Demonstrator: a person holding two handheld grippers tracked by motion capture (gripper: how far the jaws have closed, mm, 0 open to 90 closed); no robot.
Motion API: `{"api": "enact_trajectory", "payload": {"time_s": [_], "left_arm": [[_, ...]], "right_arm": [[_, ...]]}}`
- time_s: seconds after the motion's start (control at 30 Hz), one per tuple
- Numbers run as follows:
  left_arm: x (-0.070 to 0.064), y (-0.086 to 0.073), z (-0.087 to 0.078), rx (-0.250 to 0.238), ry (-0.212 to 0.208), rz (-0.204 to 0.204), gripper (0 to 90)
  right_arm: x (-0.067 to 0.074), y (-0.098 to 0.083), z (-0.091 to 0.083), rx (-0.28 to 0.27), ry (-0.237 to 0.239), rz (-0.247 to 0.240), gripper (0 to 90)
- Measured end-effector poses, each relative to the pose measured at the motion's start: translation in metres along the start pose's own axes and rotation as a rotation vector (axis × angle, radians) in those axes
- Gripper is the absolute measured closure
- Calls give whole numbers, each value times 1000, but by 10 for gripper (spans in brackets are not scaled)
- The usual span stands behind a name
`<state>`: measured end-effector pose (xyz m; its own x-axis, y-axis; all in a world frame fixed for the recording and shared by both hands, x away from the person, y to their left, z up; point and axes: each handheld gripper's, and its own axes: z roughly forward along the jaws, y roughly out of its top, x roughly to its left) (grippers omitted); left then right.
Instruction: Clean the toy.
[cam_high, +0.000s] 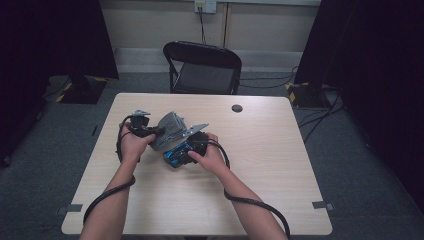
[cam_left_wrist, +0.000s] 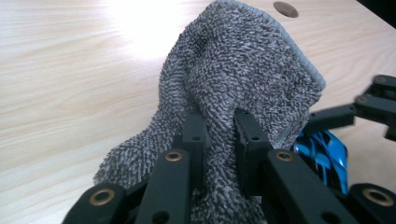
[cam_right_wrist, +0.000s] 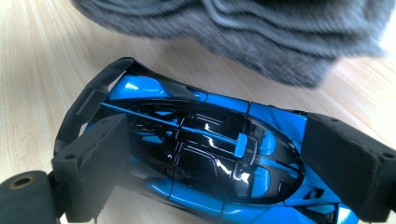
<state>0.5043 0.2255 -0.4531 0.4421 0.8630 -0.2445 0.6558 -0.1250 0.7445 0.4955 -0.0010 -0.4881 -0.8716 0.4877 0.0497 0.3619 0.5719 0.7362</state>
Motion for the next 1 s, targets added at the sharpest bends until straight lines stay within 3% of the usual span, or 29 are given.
{"api": "enact_trajectory", "payload": {"time_s": [0.2, 0.33, 0.63, 0.93, 1.0], "left_arm": [[-3, -7, 22, 19, 33, -30, 769], [-5, -9, 31, 16, 49, -3, 730], [-8, -13, 44, 55, 26, 67, 545], [-12, -9, 55, 83, 16, 104, 562], [-14, -9, 59, 72, 13, 91, 560]], "right_arm": [[0, -1, 0, -8, 3, 1, 77], [0, -1, 0, -4, 0, 1, 77], [0, -1, 0, -11, 1, 1, 77], [0, -1, 0, -10, 1, 1, 77], [-1, -2, 0, -13, 1, 0, 77]]}}
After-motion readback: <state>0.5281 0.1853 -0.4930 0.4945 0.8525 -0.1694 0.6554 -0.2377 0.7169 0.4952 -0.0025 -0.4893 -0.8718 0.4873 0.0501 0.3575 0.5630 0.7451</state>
